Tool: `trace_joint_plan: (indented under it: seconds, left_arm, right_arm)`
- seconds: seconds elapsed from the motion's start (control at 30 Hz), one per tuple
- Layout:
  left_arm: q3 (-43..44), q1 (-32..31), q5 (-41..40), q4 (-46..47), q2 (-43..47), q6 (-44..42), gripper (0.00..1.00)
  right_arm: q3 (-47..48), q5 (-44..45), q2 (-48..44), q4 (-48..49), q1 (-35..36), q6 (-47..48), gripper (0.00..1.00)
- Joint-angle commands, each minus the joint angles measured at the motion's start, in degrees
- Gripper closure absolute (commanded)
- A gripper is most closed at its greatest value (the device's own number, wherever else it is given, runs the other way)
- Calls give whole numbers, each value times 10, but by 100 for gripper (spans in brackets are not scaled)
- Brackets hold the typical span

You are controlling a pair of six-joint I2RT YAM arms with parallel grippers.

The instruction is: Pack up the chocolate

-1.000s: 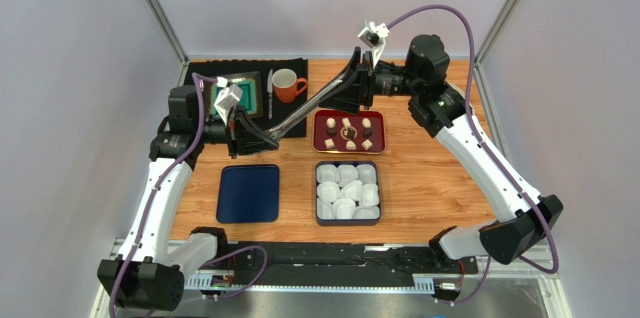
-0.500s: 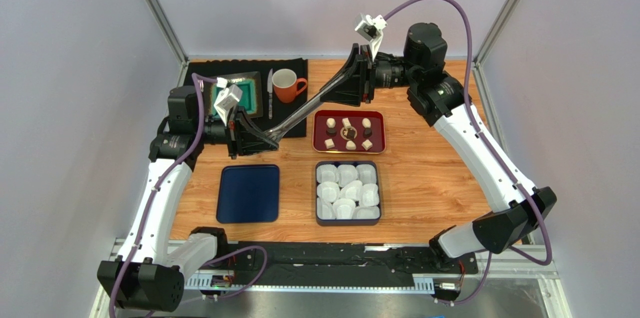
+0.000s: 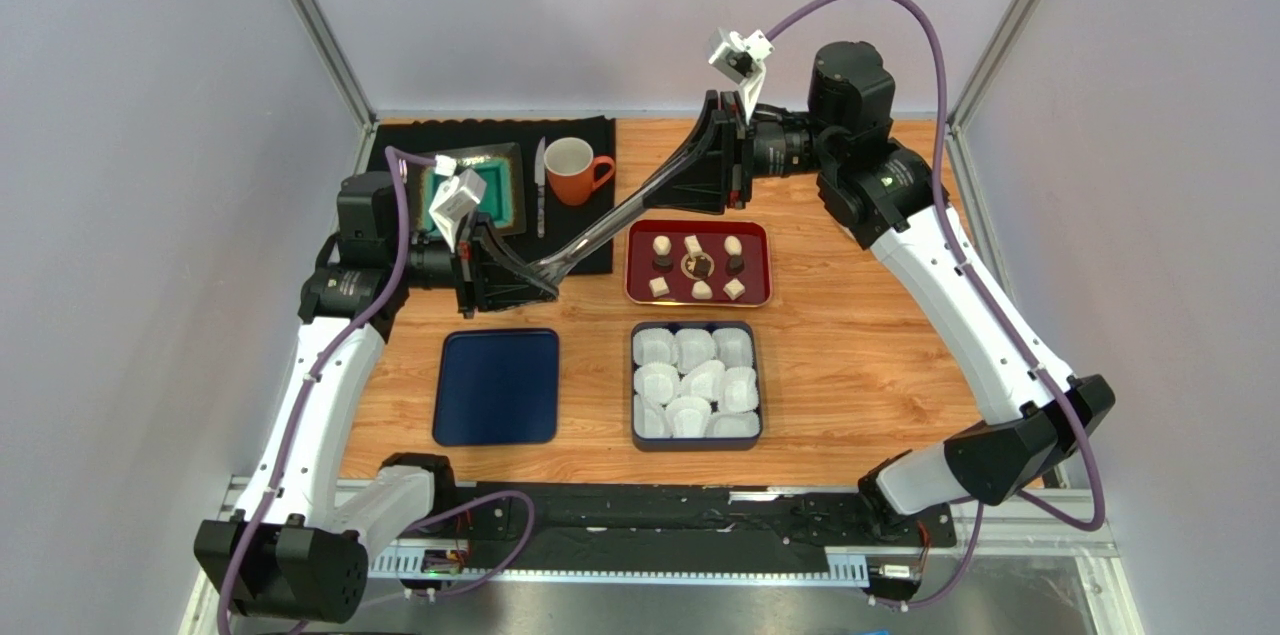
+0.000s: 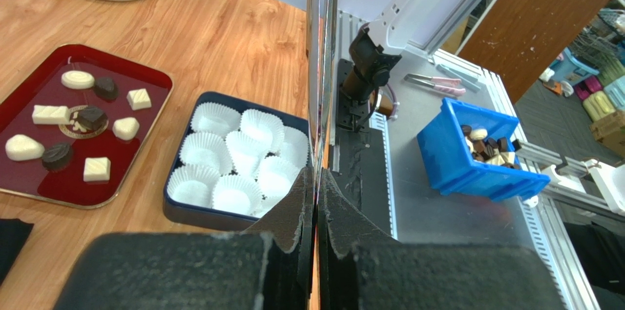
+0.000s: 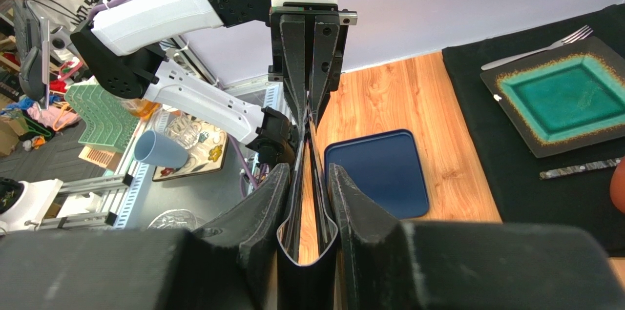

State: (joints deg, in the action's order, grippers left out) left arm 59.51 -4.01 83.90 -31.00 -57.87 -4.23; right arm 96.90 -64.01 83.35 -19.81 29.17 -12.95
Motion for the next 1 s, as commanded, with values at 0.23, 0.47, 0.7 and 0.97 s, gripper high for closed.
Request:
trace_joint_plan:
  seconds: [0.23,0.47,0.7,0.97]
  left_arm:
    - [-66,-1,139,245,14,185,27]
    - [-73,37,102,313,-51,306,7]
    - [-5,6,-174,10,-96,72,6]
    - [118,-113,-646,-99,-175,-2,4]
  right_arm:
    - [1,119,-58,-39,-2,44,100]
    - [13,248,-84,-112,-2,70,100]
    - [-15,432,-136,-164,-1,96,100]
    - [-73,523,-153,-162,-2,84,100]
